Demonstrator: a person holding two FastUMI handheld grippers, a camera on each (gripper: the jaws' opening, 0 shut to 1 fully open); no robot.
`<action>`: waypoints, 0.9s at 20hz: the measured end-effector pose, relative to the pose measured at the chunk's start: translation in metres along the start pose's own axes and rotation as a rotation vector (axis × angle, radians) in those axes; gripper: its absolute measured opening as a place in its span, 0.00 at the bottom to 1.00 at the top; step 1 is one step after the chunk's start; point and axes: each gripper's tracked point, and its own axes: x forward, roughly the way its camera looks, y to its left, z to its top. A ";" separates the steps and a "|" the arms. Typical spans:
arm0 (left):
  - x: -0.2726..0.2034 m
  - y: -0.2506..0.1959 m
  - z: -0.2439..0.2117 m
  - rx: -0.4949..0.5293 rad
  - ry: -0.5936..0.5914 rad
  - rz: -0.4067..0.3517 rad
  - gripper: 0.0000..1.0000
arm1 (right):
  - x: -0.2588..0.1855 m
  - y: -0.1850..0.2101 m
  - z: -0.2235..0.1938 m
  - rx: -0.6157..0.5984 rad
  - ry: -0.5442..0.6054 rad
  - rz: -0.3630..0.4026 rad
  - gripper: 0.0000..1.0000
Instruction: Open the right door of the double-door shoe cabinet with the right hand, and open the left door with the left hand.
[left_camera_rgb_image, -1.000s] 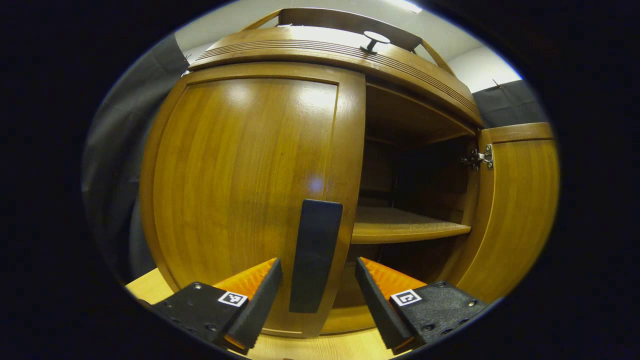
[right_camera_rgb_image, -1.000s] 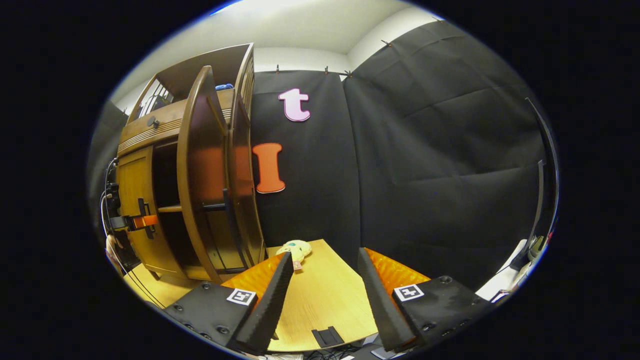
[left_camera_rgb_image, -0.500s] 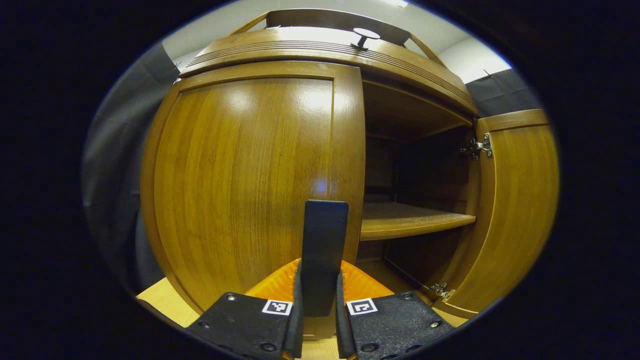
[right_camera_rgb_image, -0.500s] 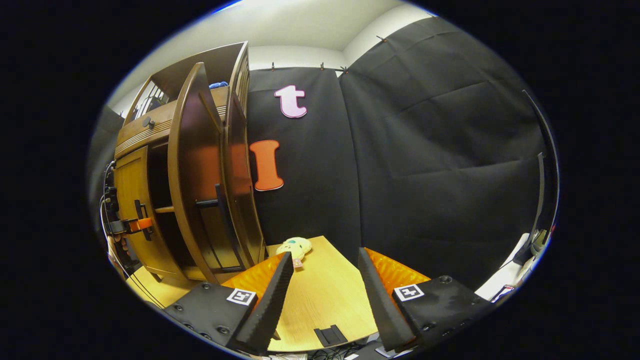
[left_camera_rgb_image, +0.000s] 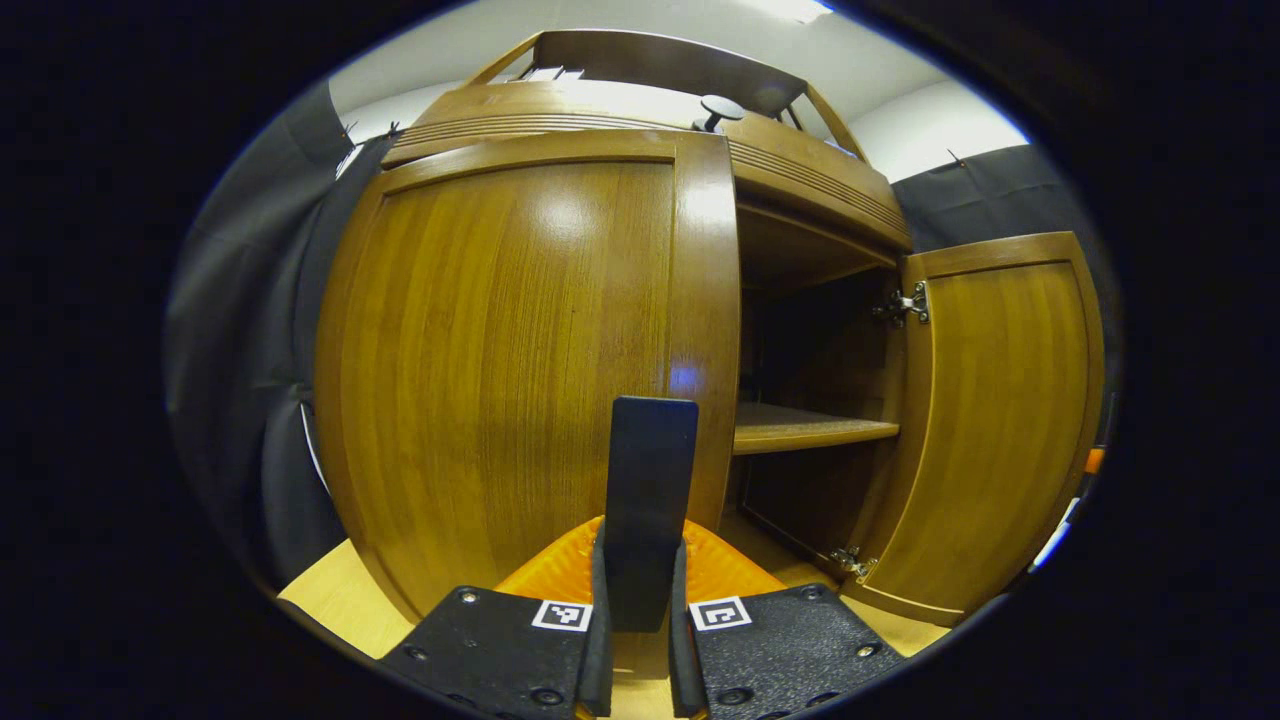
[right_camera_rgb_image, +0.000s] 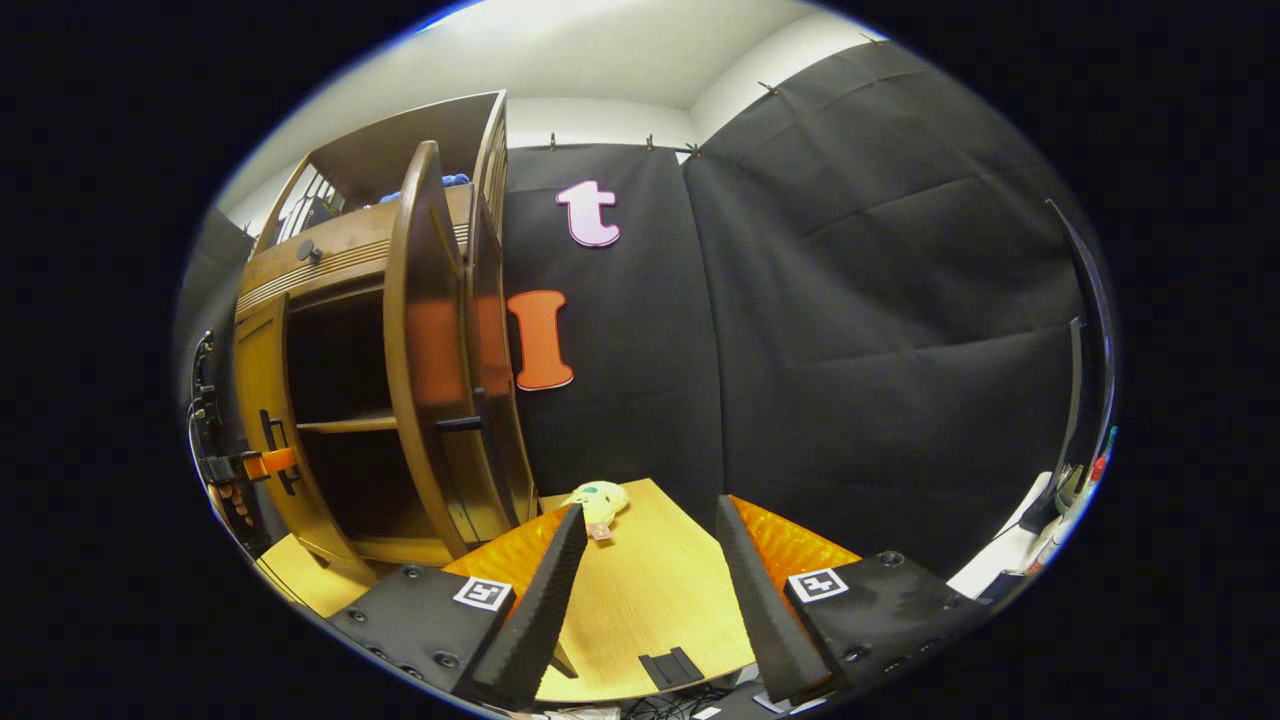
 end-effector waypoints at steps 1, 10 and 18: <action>-0.007 0.001 0.000 -0.006 0.000 -0.005 0.23 | -0.002 0.001 0.002 -0.002 -0.002 -0.001 0.78; -0.081 0.028 0.006 -0.013 0.013 -0.027 0.22 | -0.027 0.019 0.011 -0.008 -0.018 0.002 0.78; -0.121 0.055 0.011 -0.012 0.013 -0.008 0.19 | -0.041 0.033 0.020 -0.015 -0.036 0.015 0.78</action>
